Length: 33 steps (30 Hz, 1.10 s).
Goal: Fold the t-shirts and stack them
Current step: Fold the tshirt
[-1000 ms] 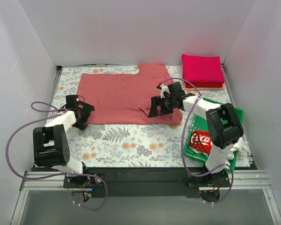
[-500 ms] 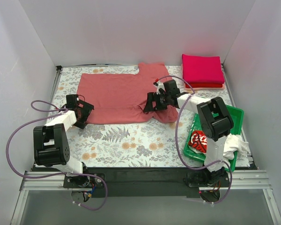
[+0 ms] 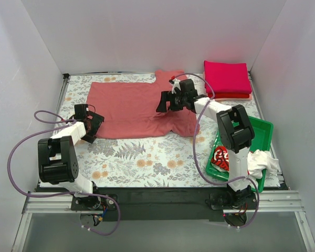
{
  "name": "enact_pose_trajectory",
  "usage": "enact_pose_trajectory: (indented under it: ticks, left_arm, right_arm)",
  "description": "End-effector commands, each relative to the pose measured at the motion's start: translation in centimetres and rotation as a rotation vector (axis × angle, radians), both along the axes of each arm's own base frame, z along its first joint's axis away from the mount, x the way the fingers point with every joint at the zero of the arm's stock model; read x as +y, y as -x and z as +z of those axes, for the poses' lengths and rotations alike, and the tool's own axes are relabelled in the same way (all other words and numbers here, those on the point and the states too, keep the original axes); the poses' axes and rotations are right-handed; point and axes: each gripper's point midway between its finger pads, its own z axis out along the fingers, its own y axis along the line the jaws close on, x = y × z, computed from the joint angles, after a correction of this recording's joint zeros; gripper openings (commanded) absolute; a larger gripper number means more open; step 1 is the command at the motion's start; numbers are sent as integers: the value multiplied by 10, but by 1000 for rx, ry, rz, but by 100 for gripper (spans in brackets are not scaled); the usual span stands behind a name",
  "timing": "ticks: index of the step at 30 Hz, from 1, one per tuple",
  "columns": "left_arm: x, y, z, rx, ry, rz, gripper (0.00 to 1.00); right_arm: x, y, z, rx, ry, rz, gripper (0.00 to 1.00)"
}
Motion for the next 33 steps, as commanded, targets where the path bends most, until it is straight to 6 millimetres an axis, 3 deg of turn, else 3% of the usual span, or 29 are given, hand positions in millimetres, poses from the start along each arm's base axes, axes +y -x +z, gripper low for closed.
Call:
enact_pose_trajectory:
  ticks: [1,7,11,17,21,24,25,26,27,28,29,31,32,33]
  left_arm:
    - [9,24,-24,124,-45,17,97]
    - [10,25,-24,127,-49,17,97]
    - [9,25,-23,126,-47,15,97]
    - [8,27,-21,124,-46,11,97]
    - [11,27,-15,112,-59,16,97]
    - [11,26,-9,97,-62,18,97]
    - [10,26,-7,90,-61,15,97]
    - [9,26,-3,80,-54,11,97]
    - [8,24,1,67,-49,9,97]
    - [7,24,4,57,-46,8,97]
    - [6,24,7,47,-41,10,97]
    - [4,22,18,9,-29,11,97]
    - [4,22,22,-4,-24,20,97]
    - [2,20,28,-24,-17,21,97]
  right_arm:
    - [7,-20,-10,-17,10,-12,98]
    - [4,-30,-20,-8,44,-49,98]
    - [11,-40,-9,-50,38,-44,98]
    - [32,-79,23,-151,-34,-57,98]
    - [43,-85,47,-182,-85,-36,98]
    - [33,-76,64,-217,-70,-33,98]
    - [29,-70,86,-261,-72,-26,98]
    - [21,-55,70,-221,-46,-24,98]
    - [14,-48,68,-213,-33,-38,98]
    - [7,-37,88,-239,-39,-47,98]
    - [-4,-16,59,-175,0,-51,98]
    - [-16,8,59,-153,10,-59,98]
    - [-27,29,31,-82,42,-67,98]
    - [-33,40,21,-60,58,-69,98]
